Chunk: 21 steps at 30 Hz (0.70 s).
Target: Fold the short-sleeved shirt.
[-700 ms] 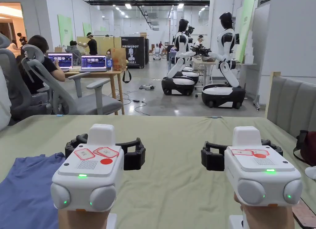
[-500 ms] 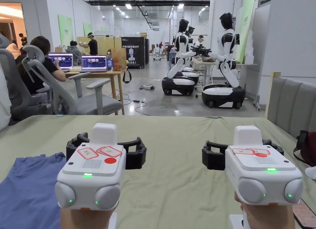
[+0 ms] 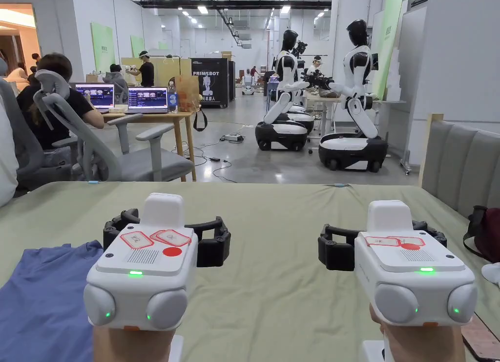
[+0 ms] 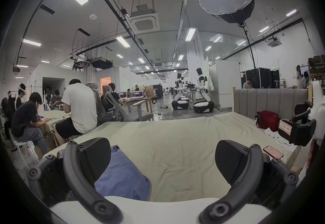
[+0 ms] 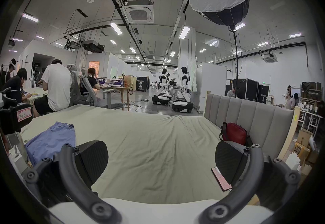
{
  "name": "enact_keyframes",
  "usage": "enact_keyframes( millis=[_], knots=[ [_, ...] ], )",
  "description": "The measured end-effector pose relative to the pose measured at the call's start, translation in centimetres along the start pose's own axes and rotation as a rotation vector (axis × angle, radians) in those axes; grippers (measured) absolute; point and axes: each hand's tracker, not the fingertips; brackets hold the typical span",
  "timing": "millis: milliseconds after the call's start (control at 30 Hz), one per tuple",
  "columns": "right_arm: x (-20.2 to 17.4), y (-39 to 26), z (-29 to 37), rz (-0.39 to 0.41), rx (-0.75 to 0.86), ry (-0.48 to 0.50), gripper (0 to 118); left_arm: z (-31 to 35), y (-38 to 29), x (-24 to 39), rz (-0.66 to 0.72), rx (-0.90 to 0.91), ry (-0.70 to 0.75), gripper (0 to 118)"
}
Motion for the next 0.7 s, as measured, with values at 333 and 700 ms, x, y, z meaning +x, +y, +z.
enact_keyframes(
  millis=[333, 700],
  knots=[
    [-0.26, -0.29, -0.05, 0.014, 0.0, -0.006, 118, 0.09, -0.25, 0.02, -0.004, 0.005, 0.001, 118],
    [-0.47, -0.64, -0.15, 0.012, -0.007, -0.005, 118, 0.2, -0.42, -0.13, 0.017, 0.006, -0.022, 118]
  ],
)
